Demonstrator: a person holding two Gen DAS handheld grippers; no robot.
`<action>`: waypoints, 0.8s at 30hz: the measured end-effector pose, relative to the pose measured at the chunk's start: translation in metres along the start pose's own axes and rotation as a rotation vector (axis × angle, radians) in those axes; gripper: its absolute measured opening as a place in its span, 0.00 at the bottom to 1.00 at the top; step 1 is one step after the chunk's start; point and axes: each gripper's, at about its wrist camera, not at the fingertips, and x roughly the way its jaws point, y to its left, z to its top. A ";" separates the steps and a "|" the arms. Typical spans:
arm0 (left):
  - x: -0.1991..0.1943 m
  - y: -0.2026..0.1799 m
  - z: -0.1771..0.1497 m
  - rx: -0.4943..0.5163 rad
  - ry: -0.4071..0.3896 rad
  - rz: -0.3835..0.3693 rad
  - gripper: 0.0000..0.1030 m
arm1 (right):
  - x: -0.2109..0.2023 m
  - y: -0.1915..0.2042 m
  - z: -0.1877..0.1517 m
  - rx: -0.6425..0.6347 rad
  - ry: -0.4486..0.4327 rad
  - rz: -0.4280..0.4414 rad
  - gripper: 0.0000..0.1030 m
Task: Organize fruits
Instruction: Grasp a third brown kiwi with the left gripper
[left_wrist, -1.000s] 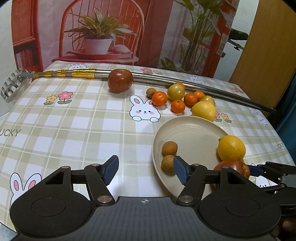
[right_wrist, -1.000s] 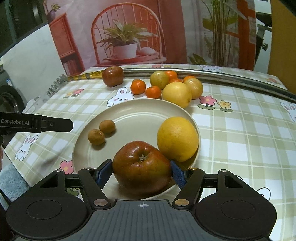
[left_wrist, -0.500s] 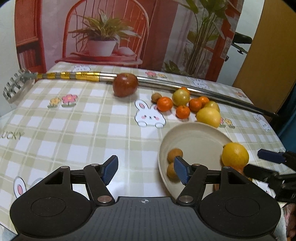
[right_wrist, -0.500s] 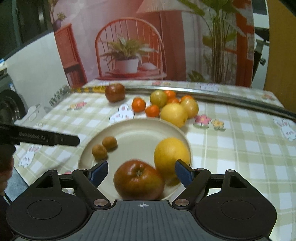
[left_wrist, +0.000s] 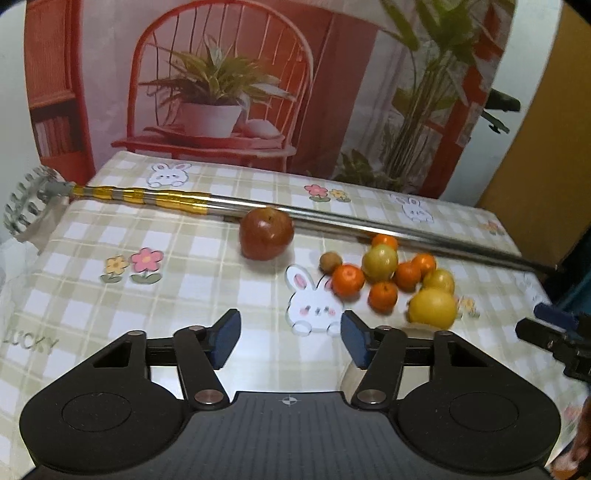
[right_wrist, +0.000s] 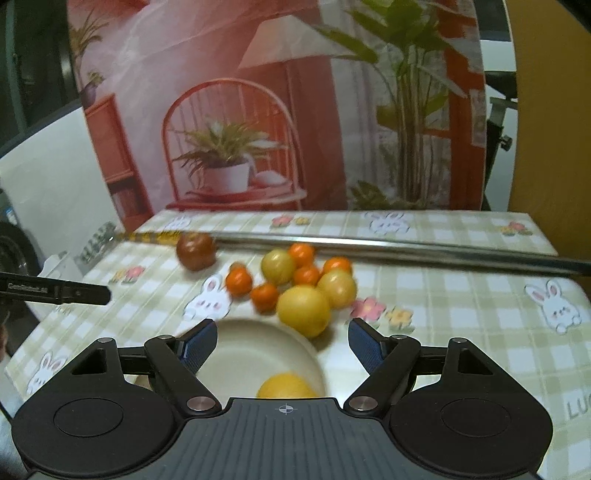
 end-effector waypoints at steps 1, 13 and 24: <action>0.006 -0.001 0.006 -0.011 0.007 -0.011 0.54 | 0.003 -0.003 0.004 0.003 -0.003 -0.007 0.73; 0.132 -0.018 0.058 -0.177 0.169 -0.129 0.42 | 0.046 -0.039 0.028 0.068 0.002 -0.059 0.72; 0.188 -0.024 0.063 -0.197 0.239 -0.085 0.42 | 0.064 -0.069 0.016 0.144 0.033 -0.078 0.72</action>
